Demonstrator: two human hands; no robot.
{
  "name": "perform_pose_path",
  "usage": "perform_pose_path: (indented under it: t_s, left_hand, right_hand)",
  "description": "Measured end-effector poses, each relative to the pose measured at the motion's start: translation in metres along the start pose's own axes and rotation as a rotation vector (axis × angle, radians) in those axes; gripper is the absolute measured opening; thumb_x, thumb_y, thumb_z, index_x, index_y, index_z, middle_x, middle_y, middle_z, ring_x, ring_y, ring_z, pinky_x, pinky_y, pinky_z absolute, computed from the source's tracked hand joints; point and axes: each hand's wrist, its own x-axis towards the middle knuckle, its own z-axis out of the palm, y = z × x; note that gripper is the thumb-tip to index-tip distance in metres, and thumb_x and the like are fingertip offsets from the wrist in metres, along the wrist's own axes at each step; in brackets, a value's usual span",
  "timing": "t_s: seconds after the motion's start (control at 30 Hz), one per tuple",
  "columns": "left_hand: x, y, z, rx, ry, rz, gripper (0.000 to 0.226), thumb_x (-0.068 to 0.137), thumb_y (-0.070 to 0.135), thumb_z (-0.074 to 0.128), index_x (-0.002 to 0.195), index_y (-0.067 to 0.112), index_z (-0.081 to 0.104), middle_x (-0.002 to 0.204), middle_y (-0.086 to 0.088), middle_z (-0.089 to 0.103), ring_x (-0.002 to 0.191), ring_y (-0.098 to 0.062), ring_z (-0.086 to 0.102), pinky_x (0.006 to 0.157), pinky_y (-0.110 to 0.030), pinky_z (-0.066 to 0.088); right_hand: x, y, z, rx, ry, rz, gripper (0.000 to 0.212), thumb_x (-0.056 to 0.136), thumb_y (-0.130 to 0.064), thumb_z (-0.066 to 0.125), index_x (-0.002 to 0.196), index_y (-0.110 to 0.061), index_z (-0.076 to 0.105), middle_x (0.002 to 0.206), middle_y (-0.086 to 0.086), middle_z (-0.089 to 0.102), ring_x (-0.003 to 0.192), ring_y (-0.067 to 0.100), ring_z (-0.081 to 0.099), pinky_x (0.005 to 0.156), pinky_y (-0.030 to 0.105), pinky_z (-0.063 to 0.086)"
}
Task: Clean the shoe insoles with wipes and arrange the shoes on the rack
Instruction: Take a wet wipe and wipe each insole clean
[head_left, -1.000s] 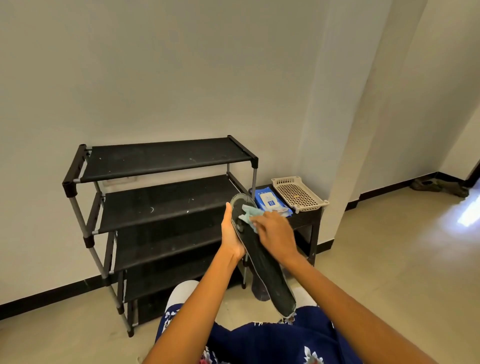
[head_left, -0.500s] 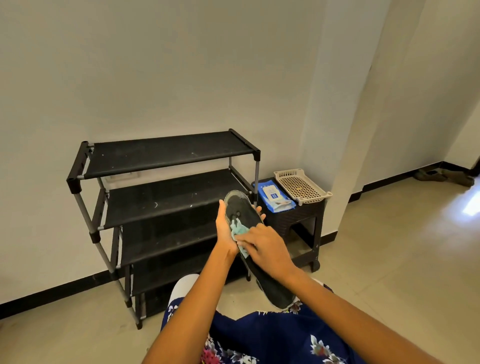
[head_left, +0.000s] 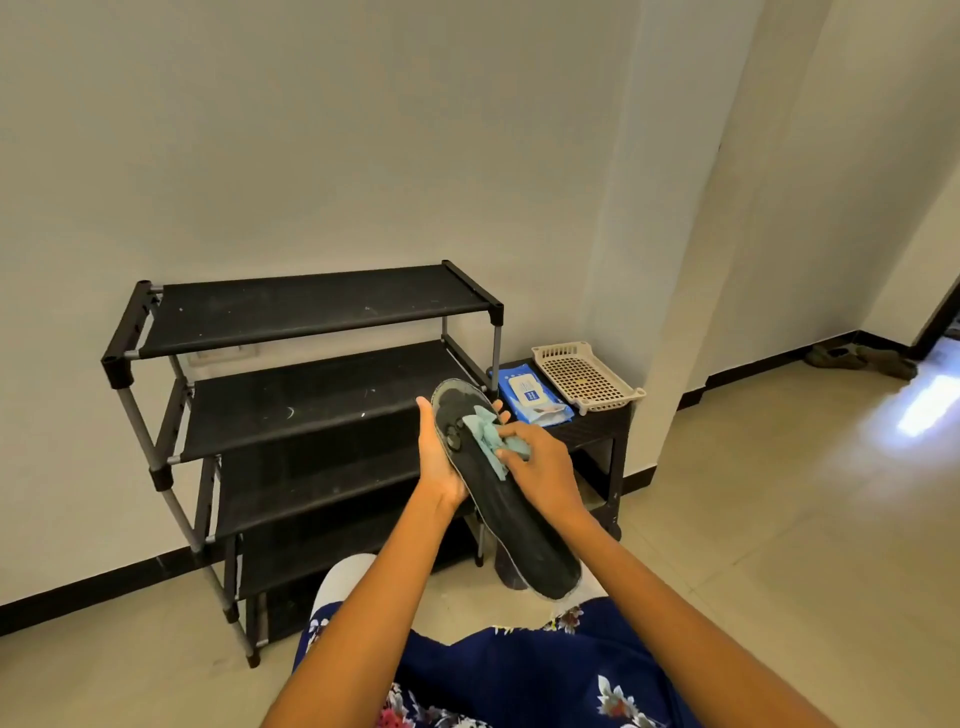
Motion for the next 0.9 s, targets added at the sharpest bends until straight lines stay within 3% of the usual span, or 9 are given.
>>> perform_pose_path:
  t_s: [0.13,0.23,0.3,0.4,0.5,0.63,0.7,0.8,0.9]
  left_hand:
    - [-0.016,-0.018,0.000,0.008,-0.111,-0.023,0.075,0.085,0.069,0.035,0.128,0.010,0.055,0.128,-0.020,0.058,0.119,-0.032,0.056,0.101,-0.046,0.042]
    - [-0.020,-0.026,0.002,-0.009,-0.117,-0.022,0.066,0.090,0.060,0.037,0.129,0.010,0.054,0.129,-0.019,0.058,0.119,-0.032,0.056,0.100,-0.044,0.043]
    - [-0.020,-0.026,0.005,-0.014,-0.090,-0.012,0.065,0.091,0.059,0.039,0.129,0.009,0.054,0.130,-0.020,0.057,0.120,-0.033,0.054,0.104,-0.044,0.040]
    - [-0.013,-0.022,-0.002,-0.064,-0.049,0.004,0.073,0.085,0.063,0.046,0.133,0.008,0.050,0.134,-0.020,0.053,0.123,-0.033,0.052,0.107,-0.044,0.038]
    - [-0.007,-0.017,-0.009,-0.089,-0.066,-0.004,0.072,0.087,0.064,0.041,0.130,0.006,0.052,0.120,-0.019,0.062,0.107,-0.031,0.064,0.090,-0.042,0.054]
    - [-0.013,-0.022,0.002,0.043,-0.108,-0.035,0.068,0.090,0.064,0.033,0.120,0.010,0.060,0.119,-0.020,0.064,0.104,-0.031,0.066,0.089,-0.042,0.053]
    - [-0.014,-0.020,0.002,0.043,-0.089,-0.023,0.067,0.089,0.063,0.036,0.122,0.010,0.059,0.122,-0.020,0.062,0.109,-0.031,0.063,0.094,-0.042,0.050]
    - [-0.008,-0.004,-0.008,-0.014,-0.118,-0.013,0.074,0.085,0.066,0.041,0.121,0.003,0.060,0.112,-0.020,0.065,0.102,-0.030,0.065,0.089,-0.040,0.053]
    - [-0.006,-0.001,-0.009,-0.024,-0.148,-0.058,0.077,0.086,0.069,0.036,0.106,0.001,0.066,0.098,-0.019,0.070,0.085,-0.028,0.070,0.075,-0.038,0.059]
  right_hand:
    - [0.015,-0.010,-0.004,0.133,0.130,0.047,0.019,0.089,-0.016,0.061,0.108,-0.019,0.062,0.107,-0.002,0.062,0.096,0.007,0.056,0.078,0.016,0.045]
    - [0.013,-0.013,0.003,-0.040,0.117,0.017,0.021,0.091,-0.021,0.059,0.111,-0.016,0.064,0.113,0.002,0.061,0.106,0.015,0.053,0.083,0.021,0.041]
    - [0.008,-0.011,0.009,-0.326,0.120,-0.092,0.022,0.090,-0.024,0.059,0.110,-0.019,0.067,0.117,0.001,0.057,0.113,0.017,0.046,0.087,0.027,0.037]
    - [-0.007,-0.021,0.015,-0.412,0.108,-0.290,0.020,0.087,-0.026,0.055,0.096,-0.024,0.072,0.117,0.002,0.058,0.114,0.021,0.046,0.092,0.037,0.039]
    - [-0.014,-0.022,0.014,-0.557,0.126,-0.502,0.010,0.080,-0.029,0.065,0.081,-0.028,0.075,0.111,-0.001,0.065,0.113,0.021,0.053,0.095,0.038,0.045]
    - [0.016,-0.011,-0.001,-0.510,0.085,-0.231,0.019,0.091,-0.027,0.056,0.102,-0.021,0.071,0.137,0.001,0.052,0.136,0.026,0.033,0.110,0.044,0.027]
    - [0.016,-0.017,0.006,-0.483,0.017,-0.275,0.029,0.096,-0.030,0.044,0.110,-0.021,0.067,0.132,-0.004,0.056,0.136,0.018,0.033,0.114,0.039,0.019]
    - [-0.010,-0.018,0.014,-0.423,-0.033,-0.504,0.031,0.092,-0.032,0.043,0.094,-0.022,0.072,0.109,-0.006,0.069,0.125,0.013,0.047,0.112,0.037,0.022]
    - [-0.013,0.000,0.004,-0.691,-0.031,-0.611,0.031,0.091,-0.035,0.041,0.099,-0.026,0.070,0.108,-0.008,0.070,0.124,0.017,0.050,0.111,0.038,0.019]
